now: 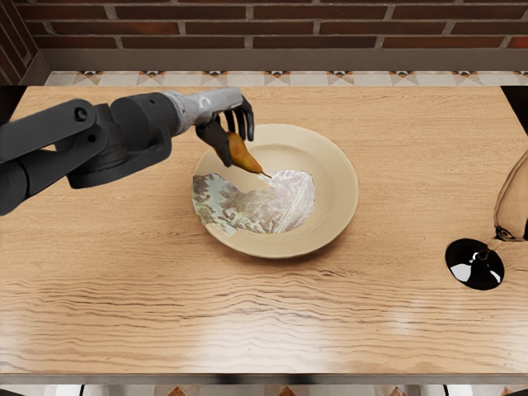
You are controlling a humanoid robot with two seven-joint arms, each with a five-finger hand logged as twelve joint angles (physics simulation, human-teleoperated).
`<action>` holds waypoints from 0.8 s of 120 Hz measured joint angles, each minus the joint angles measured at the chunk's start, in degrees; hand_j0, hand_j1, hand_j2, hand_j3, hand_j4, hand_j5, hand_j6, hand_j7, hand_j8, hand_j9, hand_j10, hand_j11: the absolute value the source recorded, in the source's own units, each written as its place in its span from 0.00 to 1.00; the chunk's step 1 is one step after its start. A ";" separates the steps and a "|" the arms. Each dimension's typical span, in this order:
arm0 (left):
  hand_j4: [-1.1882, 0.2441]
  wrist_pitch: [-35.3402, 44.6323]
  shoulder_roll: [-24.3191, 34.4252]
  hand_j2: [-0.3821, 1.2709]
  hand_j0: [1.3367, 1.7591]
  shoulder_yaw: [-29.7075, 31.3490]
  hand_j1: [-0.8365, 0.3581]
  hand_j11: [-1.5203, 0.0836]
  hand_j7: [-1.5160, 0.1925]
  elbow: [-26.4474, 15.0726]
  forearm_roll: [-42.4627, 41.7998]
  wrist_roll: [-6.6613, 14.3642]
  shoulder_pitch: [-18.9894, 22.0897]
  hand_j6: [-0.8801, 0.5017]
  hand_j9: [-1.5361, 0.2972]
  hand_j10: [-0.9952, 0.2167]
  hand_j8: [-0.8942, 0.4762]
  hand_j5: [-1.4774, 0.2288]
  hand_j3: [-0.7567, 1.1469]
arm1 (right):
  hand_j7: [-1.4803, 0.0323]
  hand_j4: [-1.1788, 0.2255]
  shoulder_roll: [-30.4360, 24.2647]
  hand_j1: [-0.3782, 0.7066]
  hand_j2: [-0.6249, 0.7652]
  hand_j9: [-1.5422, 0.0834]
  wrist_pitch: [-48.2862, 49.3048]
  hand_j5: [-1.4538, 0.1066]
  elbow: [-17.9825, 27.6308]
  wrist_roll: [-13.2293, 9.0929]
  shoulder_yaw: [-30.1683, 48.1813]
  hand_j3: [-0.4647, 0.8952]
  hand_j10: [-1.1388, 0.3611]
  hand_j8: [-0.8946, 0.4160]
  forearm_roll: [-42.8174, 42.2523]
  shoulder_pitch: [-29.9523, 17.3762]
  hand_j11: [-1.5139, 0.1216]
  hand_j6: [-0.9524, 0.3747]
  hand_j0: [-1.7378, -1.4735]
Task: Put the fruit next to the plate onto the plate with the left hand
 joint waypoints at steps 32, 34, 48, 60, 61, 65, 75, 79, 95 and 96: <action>0.32 0.06 -5.08 0.62 0.76 0.63 0.37 0.34 0.32 4.12 0.01 -0.02 4.23 0.20 0.31 0.22 0.26 0.29 0.40 | 0.98 0.84 0.00 0.03 0.45 0.95 0.00 0.93 0.00 0.00 0.00 0.34 0.76 0.68 0.00 0.01 0.93 0.72 0.30; 0.32 0.05 -5.19 0.61 0.76 0.68 0.37 0.35 0.32 4.36 0.02 -0.02 4.22 0.20 0.31 0.22 0.26 0.29 0.40 | 0.98 0.84 0.00 0.03 0.45 0.95 0.00 0.93 0.00 0.00 0.00 0.34 0.76 0.68 0.00 0.01 0.93 0.72 0.30; 0.38 0.07 -5.17 0.57 0.76 0.80 0.42 0.42 0.39 5.25 0.11 -0.01 4.22 0.23 0.37 0.29 0.28 0.36 0.40 | 0.98 0.84 0.00 0.03 0.45 0.95 0.00 0.93 0.01 0.00 0.00 0.34 0.76 0.68 -0.01 0.01 0.93 0.72 0.30; 0.55 0.14 -4.42 0.44 0.76 0.26 0.64 0.62 0.58 5.48 -2.41 -0.01 4.27 0.38 0.55 0.49 0.42 0.55 0.40 | 0.98 0.84 0.00 0.03 0.45 0.95 0.00 0.93 0.01 0.00 -0.02 0.34 0.76 0.68 -0.06 0.00 0.93 0.72 0.30; 0.56 0.14 -4.27 0.43 0.76 0.23 0.65 0.63 0.59 5.50 -3.12 -0.02 4.21 0.39 0.56 0.50 0.43 0.56 0.40 | 0.98 0.84 0.00 0.03 0.45 0.95 0.00 0.93 0.01 0.00 -0.02 0.34 0.76 0.68 -0.06 0.01 0.93 0.72 0.30; 0.60 0.09 -3.50 0.40 0.76 0.10 0.70 0.68 0.63 5.55 -5.87 -0.02 4.00 0.43 0.60 0.55 0.46 0.61 0.40 | 0.98 0.84 0.00 0.03 0.45 0.95 0.00 0.93 0.01 0.00 -0.01 0.34 0.76 0.68 -0.07 0.01 0.93 0.72 0.30; 0.67 -1.28 -2.51 0.35 0.76 -0.81 0.79 0.76 0.71 5.58 -11.16 -0.02 4.19 0.49 0.68 0.63 0.52 0.69 0.40 | 0.98 0.84 0.00 0.03 0.45 0.95 0.00 0.93 0.01 0.00 -0.01 0.34 0.76 0.68 -0.08 0.01 0.93 0.72 0.30; 0.69 -2.69 -0.29 0.33 0.76 -1.69 0.82 0.79 0.74 5.54 -13.60 -0.02 4.37 0.51 0.70 0.66 0.54 0.71 0.40 | 0.98 0.84 0.00 0.03 0.45 0.95 0.00 0.93 0.01 0.00 -0.01 0.34 0.76 0.68 -0.08 0.02 0.93 0.72 0.30; 0.75 -14.60 10.50 0.28 0.76 -6.44 0.90 0.86 0.80 5.45 -26.29 -0.02 4.48 0.57 0.76 0.73 0.59 0.78 0.40 | 0.98 0.84 0.00 0.03 0.45 0.95 0.00 0.93 0.01 0.00 -0.04 0.34 0.76 0.68 -0.13 0.07 0.93 0.72 0.30; 0.76 -15.39 10.94 0.28 0.76 -6.67 0.90 0.86 0.81 5.45 -27.00 -0.02 4.52 0.57 0.76 0.73 0.59 0.78 0.40 | 0.98 0.84 0.00 0.03 0.45 0.95 0.01 0.93 0.01 0.00 -0.04 0.34 0.76 0.68 -0.14 0.07 0.93 0.72 0.30</action>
